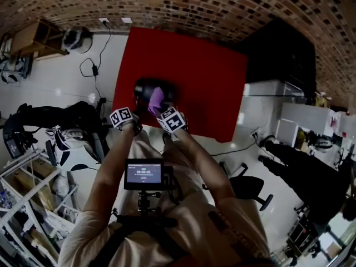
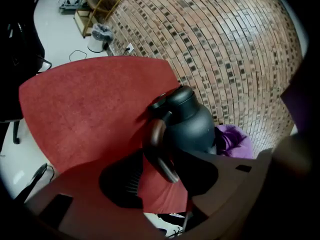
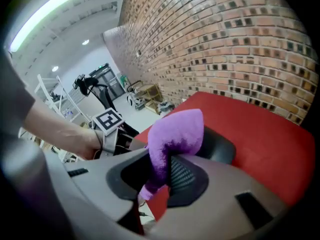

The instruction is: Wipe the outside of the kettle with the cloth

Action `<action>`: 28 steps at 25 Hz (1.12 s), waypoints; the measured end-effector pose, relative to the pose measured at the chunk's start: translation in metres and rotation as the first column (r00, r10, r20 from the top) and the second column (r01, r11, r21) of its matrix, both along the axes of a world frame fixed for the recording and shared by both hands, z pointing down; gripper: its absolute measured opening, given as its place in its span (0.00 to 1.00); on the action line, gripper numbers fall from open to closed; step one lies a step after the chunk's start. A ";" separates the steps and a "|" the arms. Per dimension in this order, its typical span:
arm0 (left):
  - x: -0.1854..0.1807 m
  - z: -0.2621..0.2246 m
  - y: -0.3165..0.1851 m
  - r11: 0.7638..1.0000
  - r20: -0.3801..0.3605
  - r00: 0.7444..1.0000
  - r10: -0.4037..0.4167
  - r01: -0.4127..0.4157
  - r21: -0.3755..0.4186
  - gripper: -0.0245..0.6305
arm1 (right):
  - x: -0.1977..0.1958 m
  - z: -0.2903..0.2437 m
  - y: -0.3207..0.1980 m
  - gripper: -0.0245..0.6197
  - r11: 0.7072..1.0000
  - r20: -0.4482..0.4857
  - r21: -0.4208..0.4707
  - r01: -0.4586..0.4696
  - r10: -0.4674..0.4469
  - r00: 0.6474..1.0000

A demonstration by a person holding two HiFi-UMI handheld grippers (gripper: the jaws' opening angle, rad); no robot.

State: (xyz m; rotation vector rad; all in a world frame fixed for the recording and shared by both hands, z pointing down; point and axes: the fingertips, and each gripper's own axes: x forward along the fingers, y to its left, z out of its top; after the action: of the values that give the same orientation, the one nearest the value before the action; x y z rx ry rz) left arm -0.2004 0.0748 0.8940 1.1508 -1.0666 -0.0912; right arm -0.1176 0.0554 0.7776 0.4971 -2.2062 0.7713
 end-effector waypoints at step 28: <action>-0.077 0.012 0.050 0.908 0.260 0.870 0.419 -0.400 -0.125 0.30 | 0.128 0.083 0.047 0.19 0.854 -0.295 0.018 -0.519 0.501 0.814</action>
State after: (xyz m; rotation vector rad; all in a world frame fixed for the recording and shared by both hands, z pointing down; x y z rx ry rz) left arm -0.2777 0.1250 0.9065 1.3319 -1.0398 0.4552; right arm 0.0109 0.1021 0.8601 1.1293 -1.7761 0.9686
